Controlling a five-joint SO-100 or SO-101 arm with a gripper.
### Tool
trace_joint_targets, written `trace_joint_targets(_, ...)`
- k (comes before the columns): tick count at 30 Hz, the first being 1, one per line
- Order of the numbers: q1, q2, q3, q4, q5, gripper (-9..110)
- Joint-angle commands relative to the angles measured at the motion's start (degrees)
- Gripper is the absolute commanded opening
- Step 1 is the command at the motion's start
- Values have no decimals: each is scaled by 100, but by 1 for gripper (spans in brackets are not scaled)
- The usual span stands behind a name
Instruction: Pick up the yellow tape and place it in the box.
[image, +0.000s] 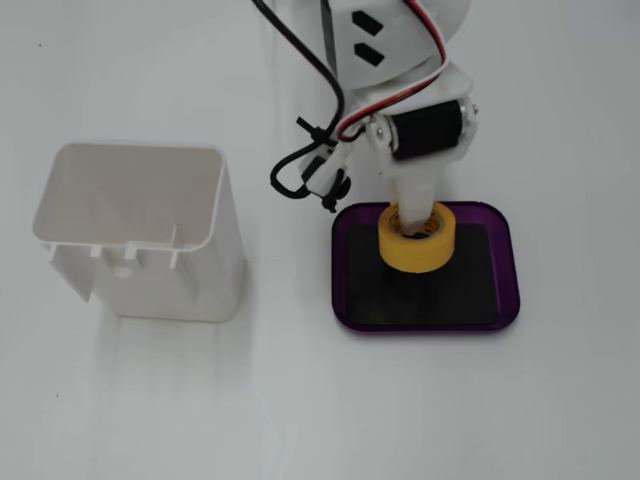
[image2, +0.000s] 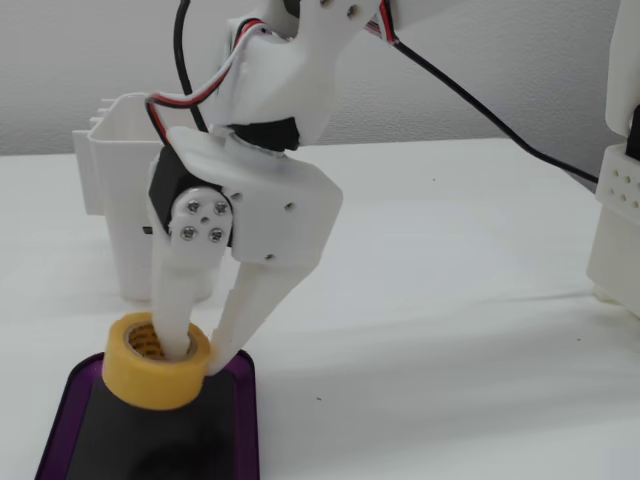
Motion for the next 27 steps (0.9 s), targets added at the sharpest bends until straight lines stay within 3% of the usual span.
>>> trace_joint_targets(1, -79, 132, -229, 255, -44, 4)
trace_joint_targets(12, -26, 571, -519, 844, -9, 10)
trace_joint_targets(22, -62, 2487, -984, 2136, 0, 10)
trace_joint_targets(27, -44, 3612, -378, 2883, 193, 10)
